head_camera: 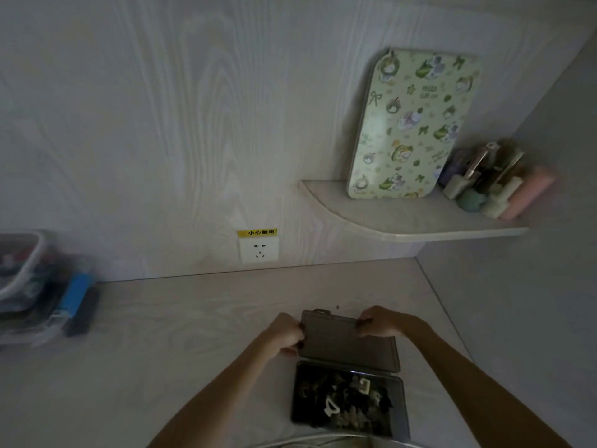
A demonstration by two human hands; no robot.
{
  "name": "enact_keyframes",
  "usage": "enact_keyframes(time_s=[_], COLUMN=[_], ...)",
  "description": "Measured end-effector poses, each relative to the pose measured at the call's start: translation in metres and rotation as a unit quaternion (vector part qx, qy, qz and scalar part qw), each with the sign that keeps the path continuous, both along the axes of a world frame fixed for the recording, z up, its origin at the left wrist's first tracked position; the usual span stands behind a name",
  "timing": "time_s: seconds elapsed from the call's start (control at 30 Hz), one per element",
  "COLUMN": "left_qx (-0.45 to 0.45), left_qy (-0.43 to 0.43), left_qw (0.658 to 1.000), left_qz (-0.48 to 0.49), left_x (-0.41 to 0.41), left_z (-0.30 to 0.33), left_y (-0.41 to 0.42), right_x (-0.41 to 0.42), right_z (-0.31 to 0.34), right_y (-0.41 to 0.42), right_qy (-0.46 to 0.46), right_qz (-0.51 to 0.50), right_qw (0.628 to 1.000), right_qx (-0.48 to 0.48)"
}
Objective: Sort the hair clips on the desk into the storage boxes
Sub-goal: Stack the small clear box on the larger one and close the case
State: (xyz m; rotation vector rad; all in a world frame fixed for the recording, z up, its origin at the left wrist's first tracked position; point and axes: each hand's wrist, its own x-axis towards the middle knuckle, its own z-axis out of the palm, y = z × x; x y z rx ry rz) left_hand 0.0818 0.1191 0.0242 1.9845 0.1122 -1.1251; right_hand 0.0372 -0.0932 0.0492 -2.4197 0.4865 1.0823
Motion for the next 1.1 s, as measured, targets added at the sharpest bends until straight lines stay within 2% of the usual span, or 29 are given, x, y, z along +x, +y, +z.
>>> enact_keyframes(time_s=[0.17,0.33,0.47,0.6,0.67,0.73,0.8,0.83,0.87,0.93,1.0,1.03,1.1], left_qx=[-0.03,0.0,0.028,0.13,0.149,0.119,0.097,0.128,0.179,0.237,0.232,0.232,0.235], left_qy=[-0.061,-0.129,-0.167,-0.267,-0.294,-0.288,-0.288,-0.303,-0.333,-0.451,-0.548,-0.564,-0.522], left_qw=[0.995,0.979,0.963,0.926,0.914,0.92,0.926,0.922,0.909,0.851,0.803,0.792,0.804], left_qz=[0.078,0.157,0.208,0.232,0.235,0.237,0.224,0.203,0.178,0.128,0.031,-0.043,-0.163], left_x=[0.033,0.071,0.08,0.076,0.073,0.069,0.062,0.058,0.053,0.041,0.031,0.028,0.021], left_z=[0.005,0.023,0.035,0.051,0.054,0.054,0.05,0.051,0.054,0.056,0.059,0.053,0.037], left_y=[0.038,0.125,0.203,0.266,0.283,0.29,0.296,0.298,0.298,0.297,0.292,0.293,0.294], right_x=[0.032,0.093,0.132,0.156,0.162,0.165,0.166,0.165,0.163,0.156,0.145,0.14,0.131], right_z=[0.0,0.004,0.009,0.02,0.022,0.022,0.02,0.019,0.017,0.015,0.009,0.006,-0.003], right_y=[0.023,0.097,0.17,0.245,0.27,0.278,0.278,0.274,0.271,0.264,0.258,0.255,0.25], right_qy=[-0.118,-0.224,-0.294,-0.401,-0.45,-0.48,-0.501,-0.508,-0.515,-0.533,-0.534,-0.525,-0.498], right_qz=[-0.012,0.078,0.155,0.238,0.287,0.303,0.32,0.338,0.361,0.408,0.457,0.481,0.531], right_qw=[0.991,0.965,0.937,0.879,0.841,0.817,0.798,0.786,0.773,0.738,0.708,0.699,0.685], right_qx=[0.065,0.113,0.111,0.103,0.094,0.099,0.1,0.094,0.084,0.068,0.068,0.068,0.042])
